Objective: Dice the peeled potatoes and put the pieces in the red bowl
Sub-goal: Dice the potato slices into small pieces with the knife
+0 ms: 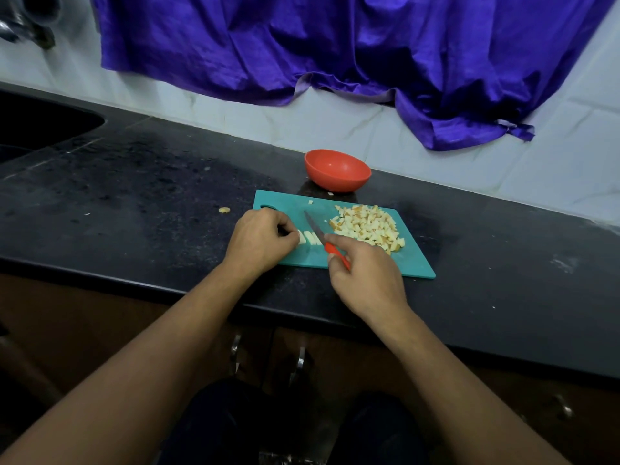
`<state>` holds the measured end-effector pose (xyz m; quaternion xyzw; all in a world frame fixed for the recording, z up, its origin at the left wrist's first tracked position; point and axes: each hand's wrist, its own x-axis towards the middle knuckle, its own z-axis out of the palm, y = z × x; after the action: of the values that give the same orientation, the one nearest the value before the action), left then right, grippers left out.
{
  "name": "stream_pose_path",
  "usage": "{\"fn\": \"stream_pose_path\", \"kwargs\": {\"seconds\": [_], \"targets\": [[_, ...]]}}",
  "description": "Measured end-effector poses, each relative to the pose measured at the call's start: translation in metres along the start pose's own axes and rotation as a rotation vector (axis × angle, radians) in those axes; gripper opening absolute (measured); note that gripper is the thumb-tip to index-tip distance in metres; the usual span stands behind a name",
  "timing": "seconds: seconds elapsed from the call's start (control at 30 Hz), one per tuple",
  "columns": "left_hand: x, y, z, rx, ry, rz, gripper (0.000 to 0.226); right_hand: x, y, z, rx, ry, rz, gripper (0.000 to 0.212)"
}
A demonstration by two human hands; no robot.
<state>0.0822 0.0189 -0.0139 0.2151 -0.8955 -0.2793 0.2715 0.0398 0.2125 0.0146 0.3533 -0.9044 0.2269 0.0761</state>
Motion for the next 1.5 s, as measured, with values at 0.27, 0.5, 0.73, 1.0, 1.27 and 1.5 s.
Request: {"fn": "stream_pose_path", "kwargs": {"seconds": [0.27,0.5,0.73,1.0,1.27,1.5], "targets": [[0.000,0.000,-0.002,-0.020,-0.016,0.005,0.004,0.011,-0.020,0.013,-0.048,-0.013,-0.040,0.044],[0.000,-0.001,-0.001,-0.013,-0.006,0.013,0.006,0.009,-0.022,0.022,-0.083,-0.040,-0.053,0.043],[-0.001,0.003,-0.004,-0.024,-0.019,0.006,0.006,0.001,-0.014,0.009,-0.165,-0.095,-0.102,0.045],[-0.004,0.000,-0.007,-0.049,-0.032,0.005,0.003,-0.001,-0.008,-0.001,0.019,-0.001,-0.018,0.043],[-0.005,-0.001,-0.007,-0.060,-0.028,0.006,0.006,0.008,-0.027,0.016,-0.042,-0.028,-0.055,0.044],[-0.003,-0.002,-0.005,-0.031,-0.029,0.014,0.006,0.002,-0.027,0.020,-0.158,-0.026,-0.138,0.045]]}}
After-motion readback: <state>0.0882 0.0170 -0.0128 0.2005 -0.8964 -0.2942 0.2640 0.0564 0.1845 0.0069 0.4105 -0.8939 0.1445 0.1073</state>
